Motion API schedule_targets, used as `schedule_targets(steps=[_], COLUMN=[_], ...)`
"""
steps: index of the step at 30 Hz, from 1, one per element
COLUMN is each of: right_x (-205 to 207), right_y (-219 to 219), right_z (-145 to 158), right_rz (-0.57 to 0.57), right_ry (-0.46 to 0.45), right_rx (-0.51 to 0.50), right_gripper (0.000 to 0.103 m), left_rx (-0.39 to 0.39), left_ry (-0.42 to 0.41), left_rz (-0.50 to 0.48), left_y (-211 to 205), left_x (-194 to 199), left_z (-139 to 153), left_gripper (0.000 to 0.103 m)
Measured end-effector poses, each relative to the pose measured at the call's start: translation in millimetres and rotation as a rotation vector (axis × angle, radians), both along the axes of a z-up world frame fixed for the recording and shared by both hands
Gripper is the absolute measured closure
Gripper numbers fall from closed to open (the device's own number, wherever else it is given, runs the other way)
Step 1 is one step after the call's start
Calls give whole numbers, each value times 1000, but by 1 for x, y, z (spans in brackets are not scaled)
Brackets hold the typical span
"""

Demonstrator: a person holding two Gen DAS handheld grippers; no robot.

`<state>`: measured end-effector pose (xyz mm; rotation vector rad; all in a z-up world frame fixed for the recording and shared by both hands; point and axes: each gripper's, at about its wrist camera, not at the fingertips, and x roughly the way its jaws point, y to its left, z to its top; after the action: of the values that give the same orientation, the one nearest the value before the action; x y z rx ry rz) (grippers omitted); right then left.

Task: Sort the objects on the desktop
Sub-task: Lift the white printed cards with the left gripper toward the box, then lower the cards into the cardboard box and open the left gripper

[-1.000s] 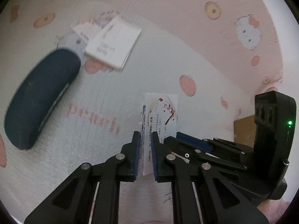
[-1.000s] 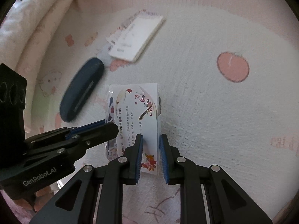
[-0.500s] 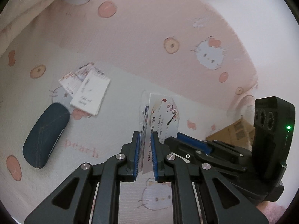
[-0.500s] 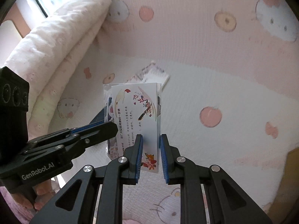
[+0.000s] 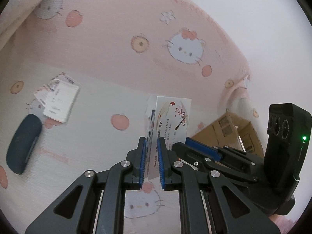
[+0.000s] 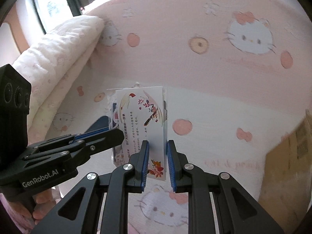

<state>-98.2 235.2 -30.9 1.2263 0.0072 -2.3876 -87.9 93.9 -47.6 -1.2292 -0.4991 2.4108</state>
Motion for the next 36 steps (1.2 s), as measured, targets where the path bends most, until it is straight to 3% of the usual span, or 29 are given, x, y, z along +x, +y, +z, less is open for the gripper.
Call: schedule_targets(steps=[10, 22, 27, 36], right_x=[14, 33, 38, 39], right_y=[78, 192, 240, 326], right_z=[5, 57, 61, 57], right_rz=[-118, -342, -429, -553], right_ry=[53, 150, 155, 91], right_rx=[32, 72, 97, 95], right_gripper=[87, 87, 87, 87], left_rx=[-37, 23, 29, 48], left_ry=[20, 103, 82, -26], left_rz=[-140, -340, -418, -544], left_y=[92, 218, 269, 353], left_x=[-5, -18, -25, -33], left_z=[11, 42, 38, 20], left_gripper=[91, 91, 91, 91])
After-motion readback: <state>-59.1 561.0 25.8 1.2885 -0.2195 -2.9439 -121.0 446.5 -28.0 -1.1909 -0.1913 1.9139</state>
